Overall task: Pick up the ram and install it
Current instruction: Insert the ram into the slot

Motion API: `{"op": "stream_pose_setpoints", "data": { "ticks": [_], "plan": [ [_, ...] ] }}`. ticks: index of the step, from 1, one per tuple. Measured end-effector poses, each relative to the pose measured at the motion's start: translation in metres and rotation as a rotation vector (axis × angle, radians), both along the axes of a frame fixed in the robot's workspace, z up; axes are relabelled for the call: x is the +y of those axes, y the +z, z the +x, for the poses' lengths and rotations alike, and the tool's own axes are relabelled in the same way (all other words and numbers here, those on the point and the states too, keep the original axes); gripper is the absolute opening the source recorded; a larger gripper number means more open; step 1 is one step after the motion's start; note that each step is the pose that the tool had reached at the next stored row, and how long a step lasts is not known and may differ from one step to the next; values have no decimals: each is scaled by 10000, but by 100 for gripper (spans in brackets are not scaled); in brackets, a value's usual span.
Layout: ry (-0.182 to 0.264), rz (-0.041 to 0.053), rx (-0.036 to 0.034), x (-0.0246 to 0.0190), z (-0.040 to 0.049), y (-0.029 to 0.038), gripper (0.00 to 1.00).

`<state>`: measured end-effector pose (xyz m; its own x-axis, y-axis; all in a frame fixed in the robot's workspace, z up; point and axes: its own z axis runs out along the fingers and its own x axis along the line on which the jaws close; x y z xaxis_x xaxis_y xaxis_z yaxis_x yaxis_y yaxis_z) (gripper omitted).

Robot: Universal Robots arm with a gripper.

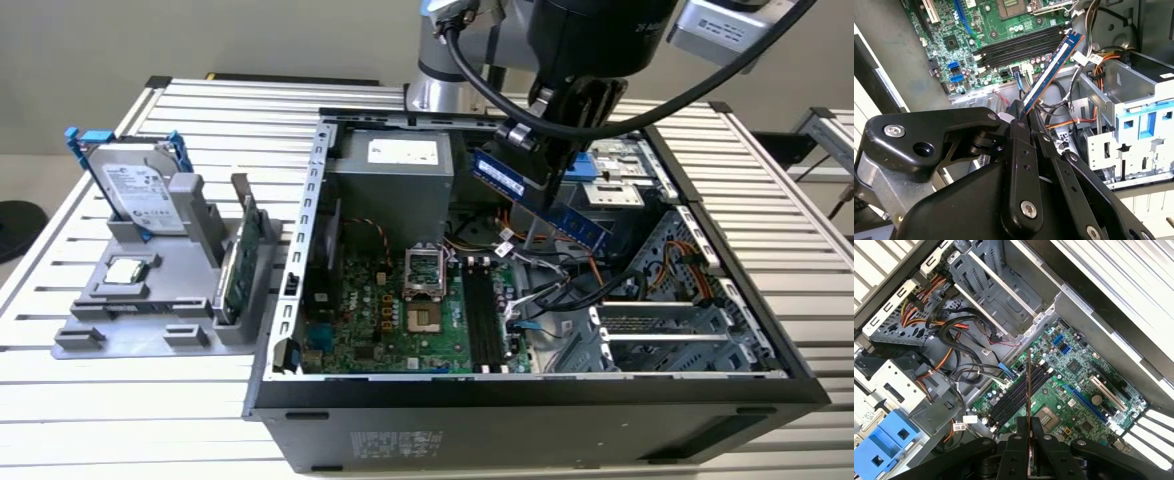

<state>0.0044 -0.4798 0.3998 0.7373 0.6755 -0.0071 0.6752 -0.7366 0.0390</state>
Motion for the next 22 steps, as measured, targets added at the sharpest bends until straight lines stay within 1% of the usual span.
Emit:
{"op": "stream_pose_setpoints", "data": {
  "ticks": [9,11,13,19,22],
  "plan": [
    [-16,1,0,0,0,0,0],
    [-89,1,0,0,0,-1,0],
    [-345,2,0,1,0,-5,0],
    [-1295,1,0,0,0,-25,0],
    [-1563,-1,0,0,0,-30,0]
  ]
}}
